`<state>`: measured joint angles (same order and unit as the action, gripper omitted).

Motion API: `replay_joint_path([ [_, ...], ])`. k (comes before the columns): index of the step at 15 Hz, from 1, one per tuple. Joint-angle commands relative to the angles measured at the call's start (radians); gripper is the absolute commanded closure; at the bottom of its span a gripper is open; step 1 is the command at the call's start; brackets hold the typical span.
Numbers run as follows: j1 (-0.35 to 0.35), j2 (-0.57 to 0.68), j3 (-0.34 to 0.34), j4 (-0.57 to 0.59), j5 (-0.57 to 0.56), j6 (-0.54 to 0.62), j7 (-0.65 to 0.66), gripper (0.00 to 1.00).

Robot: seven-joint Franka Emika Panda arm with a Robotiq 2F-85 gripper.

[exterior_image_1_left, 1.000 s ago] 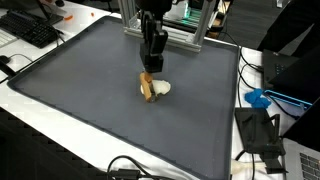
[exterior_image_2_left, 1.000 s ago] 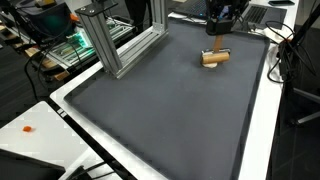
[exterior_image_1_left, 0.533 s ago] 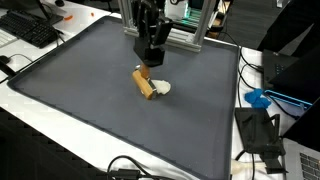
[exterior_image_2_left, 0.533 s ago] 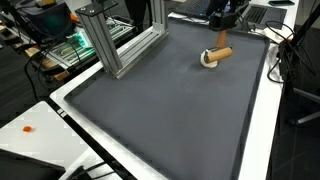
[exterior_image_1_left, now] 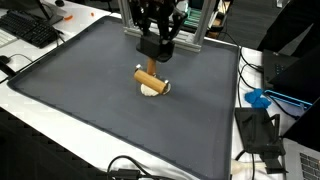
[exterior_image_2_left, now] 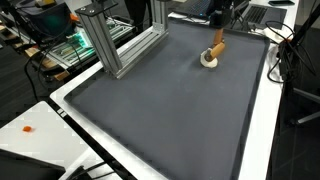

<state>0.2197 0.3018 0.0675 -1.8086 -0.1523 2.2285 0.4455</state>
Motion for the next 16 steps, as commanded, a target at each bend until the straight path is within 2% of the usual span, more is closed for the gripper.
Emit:
replay_joint_path([
  [1, -0.015, -0.036, 0.025, -0.051, 0.025, -0.023, -0.163, 0.78],
  [4, -0.015, -0.038, 0.031, -0.063, 0.018, -0.028, -0.243, 0.78],
  [7, -0.004, -0.045, 0.029, -0.081, -0.018, -0.004, -0.268, 0.78],
  [11, -0.011, -0.038, 0.038, -0.098, -0.004, -0.007, -0.32, 0.78],
  [16, -0.013, -0.026, 0.036, -0.124, 0.001, 0.045, -0.317, 0.78],
])
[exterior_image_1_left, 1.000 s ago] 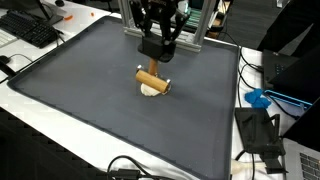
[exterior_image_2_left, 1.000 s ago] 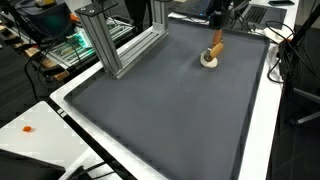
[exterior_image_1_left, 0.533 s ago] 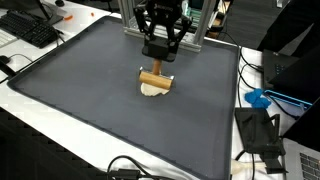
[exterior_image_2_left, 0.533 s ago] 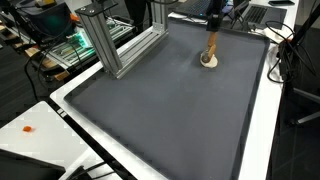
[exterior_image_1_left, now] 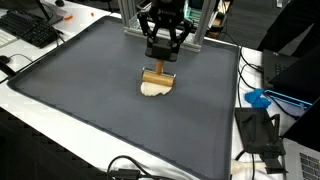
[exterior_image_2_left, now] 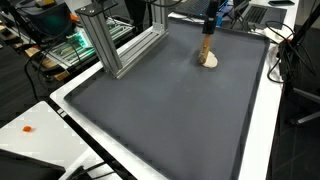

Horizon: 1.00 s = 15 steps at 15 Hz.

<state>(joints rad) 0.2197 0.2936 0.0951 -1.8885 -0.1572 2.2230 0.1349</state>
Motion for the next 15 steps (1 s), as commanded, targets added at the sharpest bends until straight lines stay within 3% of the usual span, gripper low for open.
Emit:
replay_joint_path([
  [1, -0.014, -0.015, 0.009, -0.045, 0.011, 0.066, -0.004, 0.78],
  [15, -0.011, 0.017, 0.01, -0.111, 0.055, 0.225, 0.103, 0.78],
])
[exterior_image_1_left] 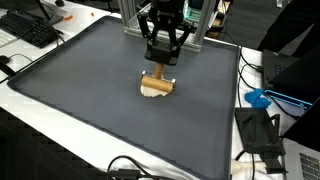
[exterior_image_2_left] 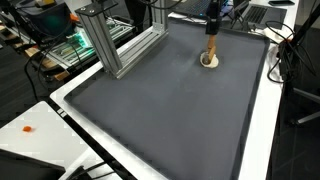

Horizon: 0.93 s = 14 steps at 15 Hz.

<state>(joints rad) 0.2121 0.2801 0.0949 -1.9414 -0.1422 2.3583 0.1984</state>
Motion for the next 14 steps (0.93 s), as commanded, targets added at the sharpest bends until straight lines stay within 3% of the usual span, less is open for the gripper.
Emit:
replay_joint_path([
  [1, -0.002, 0.029, 0.01, -0.063, 0.038, 0.101, 0.056, 0.78],
  [14, 0.013, 0.044, -0.012, -0.098, 0.004, 0.234, 0.23, 0.78],
])
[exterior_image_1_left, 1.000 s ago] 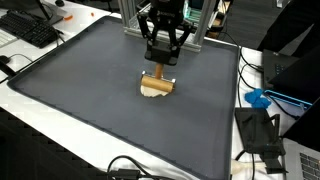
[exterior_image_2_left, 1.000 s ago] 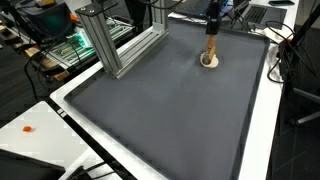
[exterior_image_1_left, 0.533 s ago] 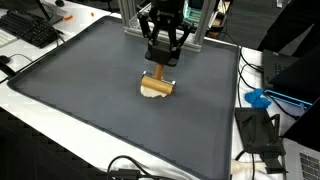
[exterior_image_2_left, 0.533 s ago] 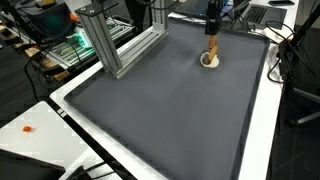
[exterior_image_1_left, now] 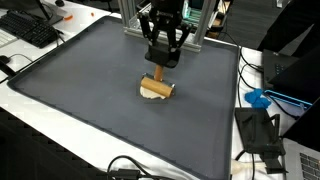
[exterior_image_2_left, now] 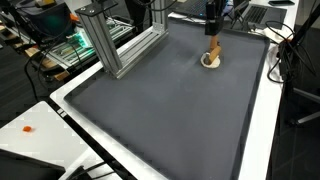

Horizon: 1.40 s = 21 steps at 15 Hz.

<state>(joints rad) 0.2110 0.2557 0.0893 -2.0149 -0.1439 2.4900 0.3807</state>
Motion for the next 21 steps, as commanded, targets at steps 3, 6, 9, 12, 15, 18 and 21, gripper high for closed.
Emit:
replay_joint_path([
  [3, 0.022, 0.074, -0.016, -0.021, -0.013, 0.123, 0.091, 0.78],
  [6, 0.029, 0.08, -0.025, -0.017, -0.028, 0.136, 0.121, 0.78],
  [9, 0.036, 0.086, -0.034, -0.011, -0.048, 0.147, 0.147, 0.78],
  [12, 0.04, 0.078, -0.036, -0.01, -0.053, 0.122, 0.15, 0.78],
  [15, 0.032, 0.058, -0.027, -0.02, -0.03, 0.083, 0.118, 0.78],
  [18, 0.025, 0.038, -0.02, -0.026, -0.017, 0.025, 0.081, 0.78],
  [21, 0.022, 0.025, -0.015, -0.031, -0.012, -0.006, 0.061, 0.78],
])
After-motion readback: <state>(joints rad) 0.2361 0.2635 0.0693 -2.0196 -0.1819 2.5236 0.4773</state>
